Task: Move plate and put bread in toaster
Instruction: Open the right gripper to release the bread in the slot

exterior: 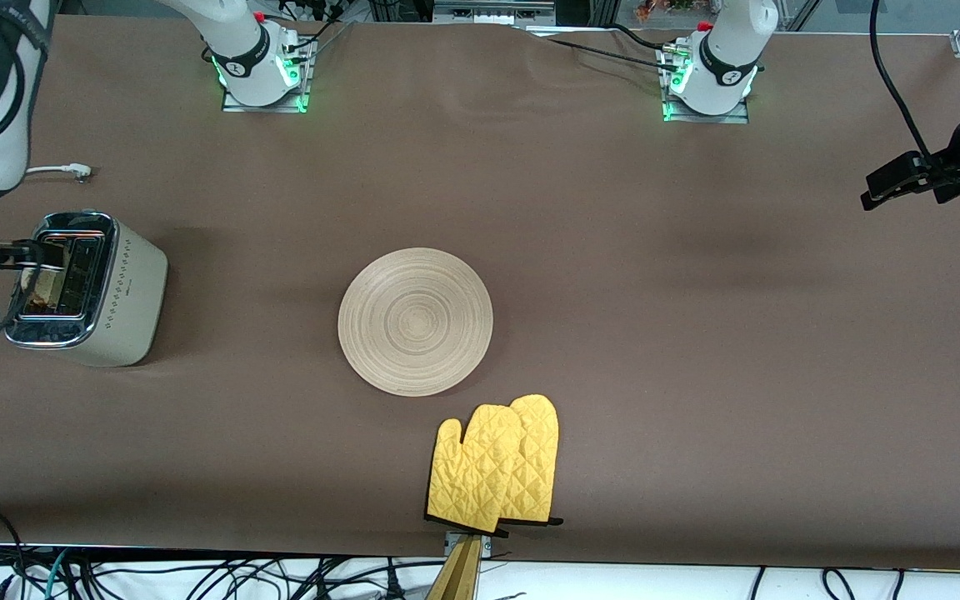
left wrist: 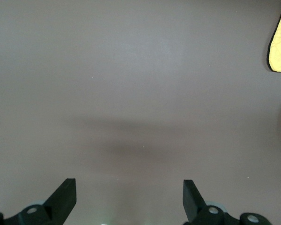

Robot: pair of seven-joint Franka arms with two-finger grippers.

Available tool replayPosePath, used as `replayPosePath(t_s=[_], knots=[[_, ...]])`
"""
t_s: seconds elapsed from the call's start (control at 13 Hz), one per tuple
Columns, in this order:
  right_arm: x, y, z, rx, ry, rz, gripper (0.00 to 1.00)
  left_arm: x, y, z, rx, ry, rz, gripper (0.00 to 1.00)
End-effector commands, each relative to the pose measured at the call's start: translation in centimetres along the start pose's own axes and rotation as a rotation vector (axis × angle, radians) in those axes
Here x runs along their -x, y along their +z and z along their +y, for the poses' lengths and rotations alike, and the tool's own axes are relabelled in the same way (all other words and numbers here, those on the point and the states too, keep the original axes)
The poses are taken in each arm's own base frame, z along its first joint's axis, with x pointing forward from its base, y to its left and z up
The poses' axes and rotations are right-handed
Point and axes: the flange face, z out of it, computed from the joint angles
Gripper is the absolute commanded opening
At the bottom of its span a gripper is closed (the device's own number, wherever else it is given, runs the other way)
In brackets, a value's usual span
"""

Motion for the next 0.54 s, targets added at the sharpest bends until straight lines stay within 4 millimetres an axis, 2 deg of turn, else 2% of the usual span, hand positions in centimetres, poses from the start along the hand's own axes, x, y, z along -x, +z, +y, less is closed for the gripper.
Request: replayPosePath(t_s=[0.0,0.15,0.23,0.31,0.46], knots=[[0.6,-1.4,-2.6,-0.03,-0.048,0.0,1.0,-0.2,-0.6,-0.1,-0.004,0.006,0.003,1.0],[1.3,-3.1,-5.0,-0.034,-0.084,0.029,1.0,-0.2,-0.6,-0.3,-0.003,0.001,0.003,1.0],[2.2,-4.2,-6.6,-0.069,-0.13,0.05,1.0,-0.2,-0.6,-0.3,-0.003,-0.003,0.003,1.0],[3.2,-3.7,-5.3,-0.128,-0.13,0.044,1.0,-0.2,-0.6,-0.3,-0.001,-0.003,0.003,1.0],[4.1,-4.2,-5.2,-0.178,-0.165,0.07,1.0,-0.2,-0.6,-0.3,-0.003,-0.003,0.003,1.0]])
